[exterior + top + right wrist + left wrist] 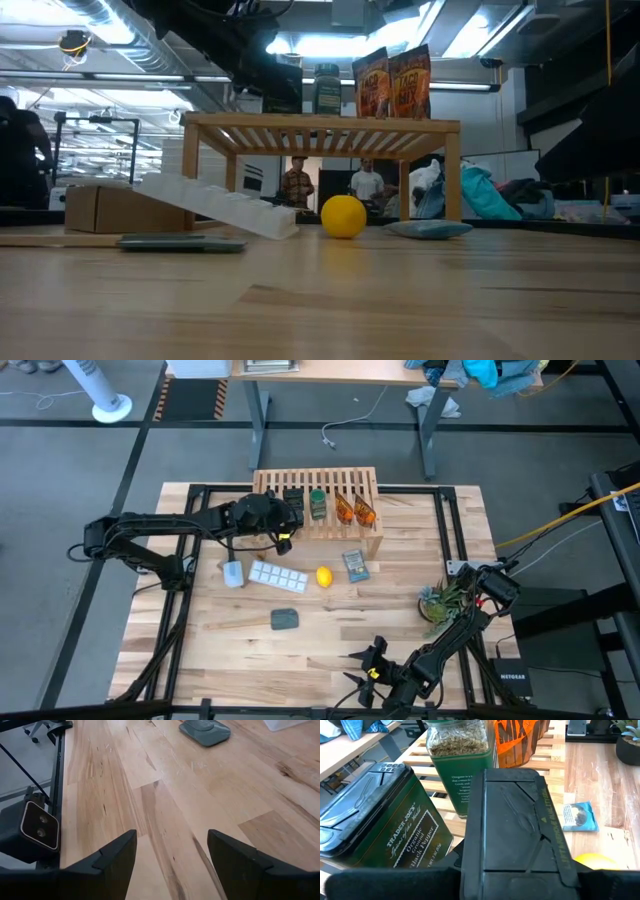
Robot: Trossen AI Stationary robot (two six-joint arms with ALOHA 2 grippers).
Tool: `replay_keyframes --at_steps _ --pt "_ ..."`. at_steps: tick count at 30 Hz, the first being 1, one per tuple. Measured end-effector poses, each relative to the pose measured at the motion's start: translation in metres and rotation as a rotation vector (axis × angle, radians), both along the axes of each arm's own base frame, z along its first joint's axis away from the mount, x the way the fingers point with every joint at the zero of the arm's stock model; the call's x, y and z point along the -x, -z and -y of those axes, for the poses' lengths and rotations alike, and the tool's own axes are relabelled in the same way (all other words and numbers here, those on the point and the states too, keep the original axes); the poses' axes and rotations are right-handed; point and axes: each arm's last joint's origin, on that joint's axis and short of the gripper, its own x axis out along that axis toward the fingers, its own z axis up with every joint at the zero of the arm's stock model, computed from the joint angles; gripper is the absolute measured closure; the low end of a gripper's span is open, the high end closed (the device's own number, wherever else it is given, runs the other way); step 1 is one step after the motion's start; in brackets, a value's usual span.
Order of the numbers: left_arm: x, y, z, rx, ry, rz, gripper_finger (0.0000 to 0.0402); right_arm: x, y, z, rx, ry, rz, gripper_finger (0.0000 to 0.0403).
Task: Shelf spices
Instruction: Put the green seasoning container on the shelf, then return to Home Position
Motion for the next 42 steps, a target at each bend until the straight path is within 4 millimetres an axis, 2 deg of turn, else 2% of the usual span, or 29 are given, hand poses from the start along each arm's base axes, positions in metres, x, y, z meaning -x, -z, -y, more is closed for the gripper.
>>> replay_keyframes --at_steps 2,7,10,16,24,33,39,42 --pt "0.0 0.0 0.0 0.0 0.0 0.0 0.0292 0.0 0.0 0.0 0.0 0.0 0.0 0.0152" --pt "0.001 0.003 0.0 0.007 0.0 -0.022 0.0226 0.0 0.0 0.0 0.0 0.0 0.0 0.0152" --pt "0.0 0.002 0.0 0.004 0.0 -0.013 0.0204 0.0 0.0 0.0 0.0 0.0 0.0 0.0152" --pt "0.001 0.0 0.0 -0.005 -0.005 0.0 0.0194 0.0 0.0 0.0 -0.001 0.0 0.0 0.0152" --pt "0.013 -0.019 0.003 -0.033 -0.024 0.069 0.0193 0.0 0.0 0.0 -0.003 0.0 0.002 0.0152" --pt "0.041 -0.054 0.015 -0.067 -0.013 0.215 0.0192 0.0 0.0 0.0 -0.003 0.001 0.003 0.0152" --pt "0.071 -0.078 0.029 -0.086 0.009 0.308 0.0192 0.0 0.0 0.0 0.006 0.006 0.009 0.0152" --pt "0.09 -0.087 0.037 -0.079 0.02 0.341 0.0192 0.001 -0.008 0.001 0.036 -0.012 0.013 0.0152"
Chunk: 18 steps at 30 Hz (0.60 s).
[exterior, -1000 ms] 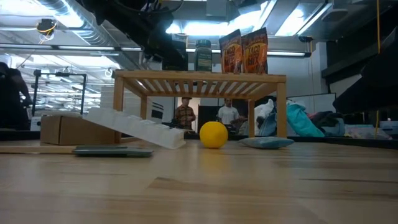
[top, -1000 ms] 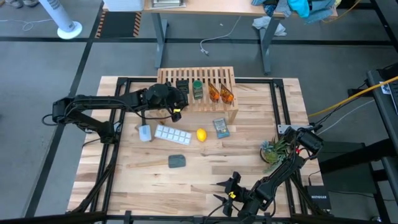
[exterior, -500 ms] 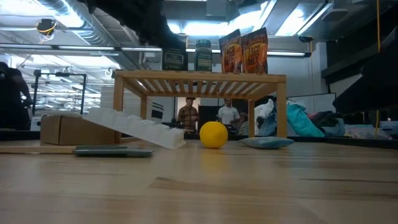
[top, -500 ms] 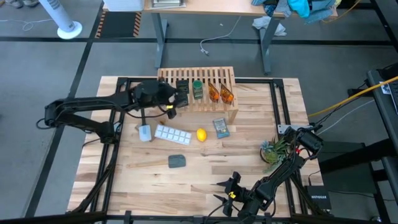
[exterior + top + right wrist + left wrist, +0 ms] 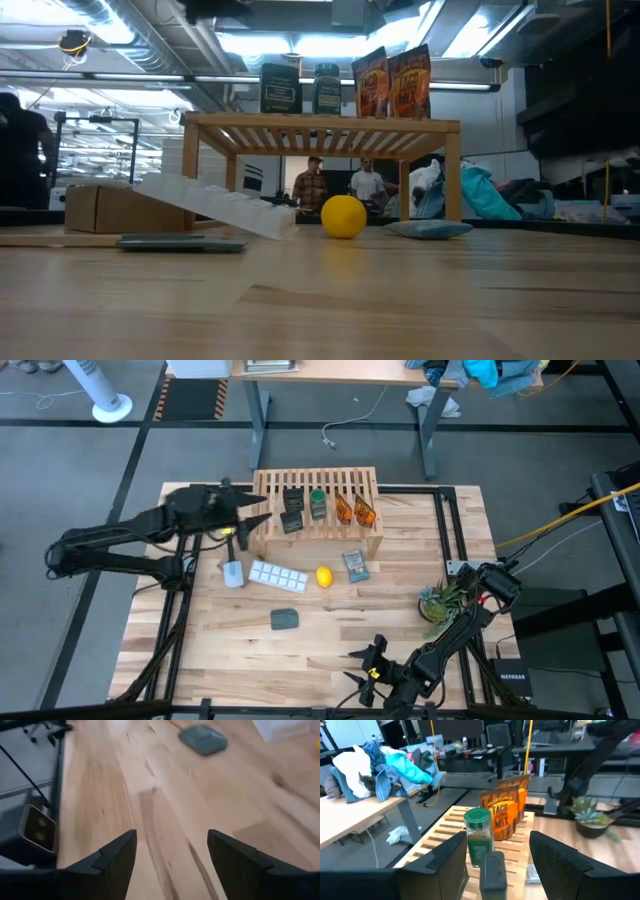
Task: Shelf spices
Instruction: Return to Home Position
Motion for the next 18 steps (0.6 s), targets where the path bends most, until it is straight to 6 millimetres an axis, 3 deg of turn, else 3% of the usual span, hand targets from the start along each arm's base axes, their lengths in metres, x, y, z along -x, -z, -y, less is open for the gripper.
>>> replay_keyframes --at_steps 5,10,18 --pt "0.036 -0.006 0.013 0.036 0.025 0.003 0.0192 0.002 -0.035 0.002 0.029 -0.079 0.031 0.0152" --pt "0.074 0.002 0.025 0.125 0.041 -0.074 0.0192 0.015 -0.079 0.005 0.143 -0.218 0.081 0.0152" --pt "0.122 0.036 0.037 0.292 0.043 -0.214 0.0192 0.074 -0.144 0.0 0.328 -0.242 0.255 0.0152"
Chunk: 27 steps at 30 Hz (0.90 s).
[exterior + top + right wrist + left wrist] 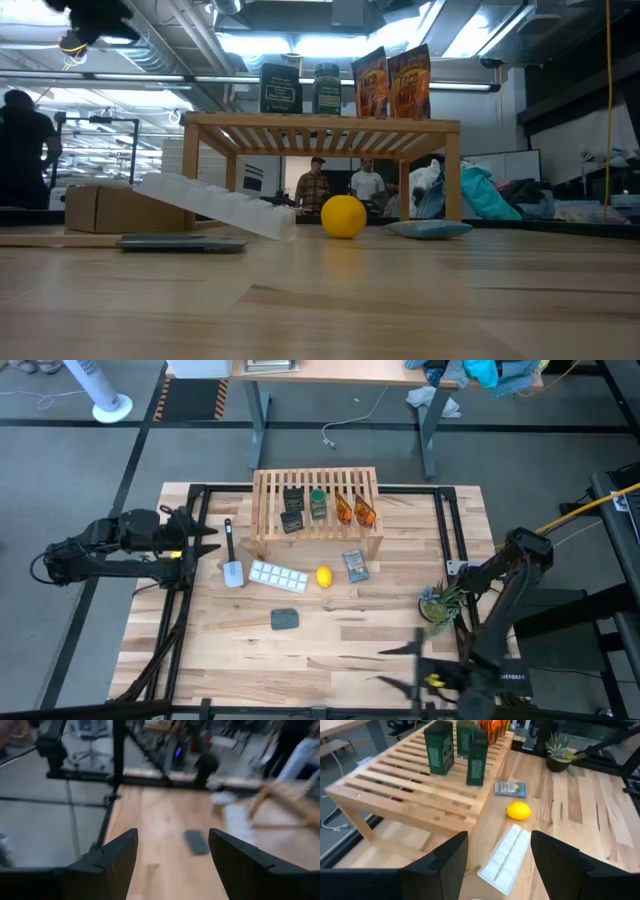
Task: Shelf spices
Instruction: Return to Home Position
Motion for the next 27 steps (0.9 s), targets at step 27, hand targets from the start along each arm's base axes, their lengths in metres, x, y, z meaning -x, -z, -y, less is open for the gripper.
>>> replay_keyframes --at_steps 27 --pt "-0.044 0.101 0.009 0.024 0.452 0.488 0.0192 0.033 0.076 0.044 -0.116 0.284 0.103 0.0152"
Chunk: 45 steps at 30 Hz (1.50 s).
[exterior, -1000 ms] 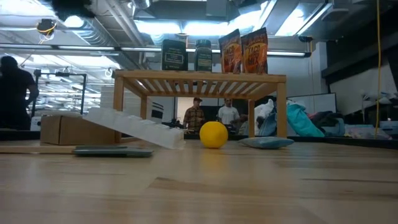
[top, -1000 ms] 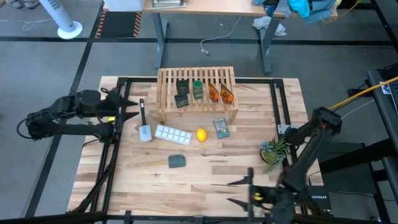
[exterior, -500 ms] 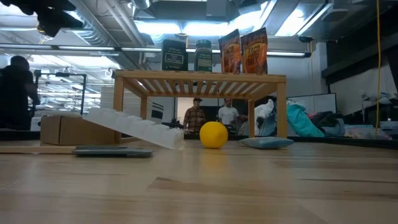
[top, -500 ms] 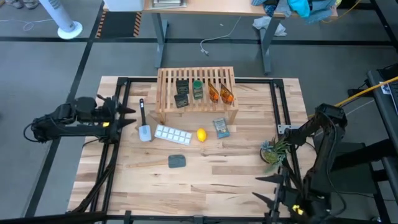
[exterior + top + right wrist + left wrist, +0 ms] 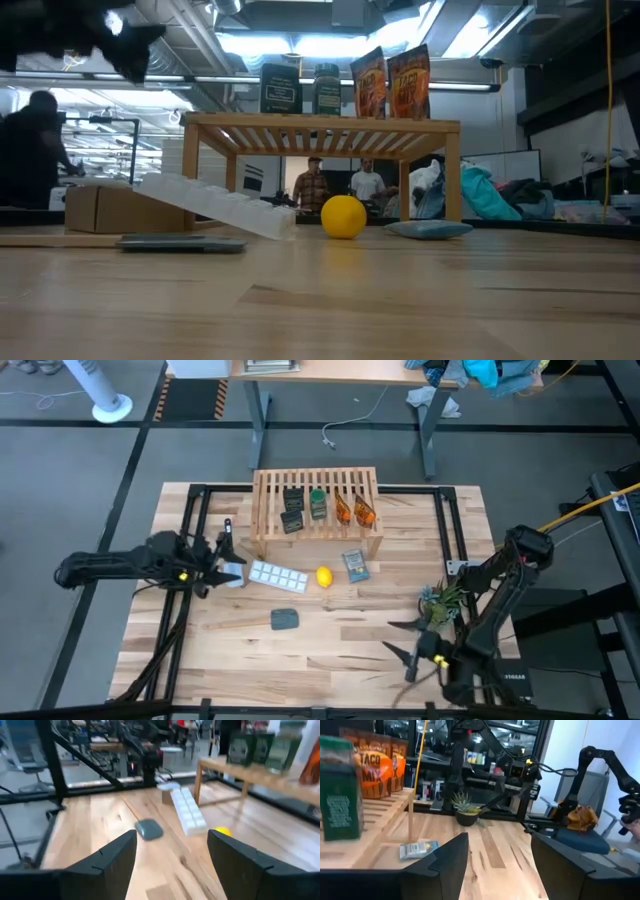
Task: Shelf spices
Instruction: Return to Home Position
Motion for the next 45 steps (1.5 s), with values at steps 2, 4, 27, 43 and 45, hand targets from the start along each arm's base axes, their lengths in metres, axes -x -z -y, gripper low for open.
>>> replay_keyframes --at_steps 2,4,27,43,45 --pt "-0.004 0.018 0.0 0.005 0.003 0.001 0.0192 -0.005 0.003 0.004 -0.012 0.01 -0.018 0.0152" --pt "-0.006 0.034 0.001 0.014 0.012 -0.002 0.0192 -0.01 0.003 0.007 -0.025 0.024 -0.023 0.0152" --pt "-0.008 0.057 0.014 -0.239 0.098 -0.04 0.0192 -0.019 -0.103 0.007 0.321 -0.435 0.16 0.0152" --pt "-0.007 0.061 0.014 -0.205 0.102 -0.084 0.0192 0.029 -0.1 0.082 0.187 -0.472 0.017 0.0152" --pt "-0.007 0.061 0.014 -0.18 0.102 -0.095 0.0192 0.033 -0.081 0.089 0.162 -0.471 0.021 0.0152"
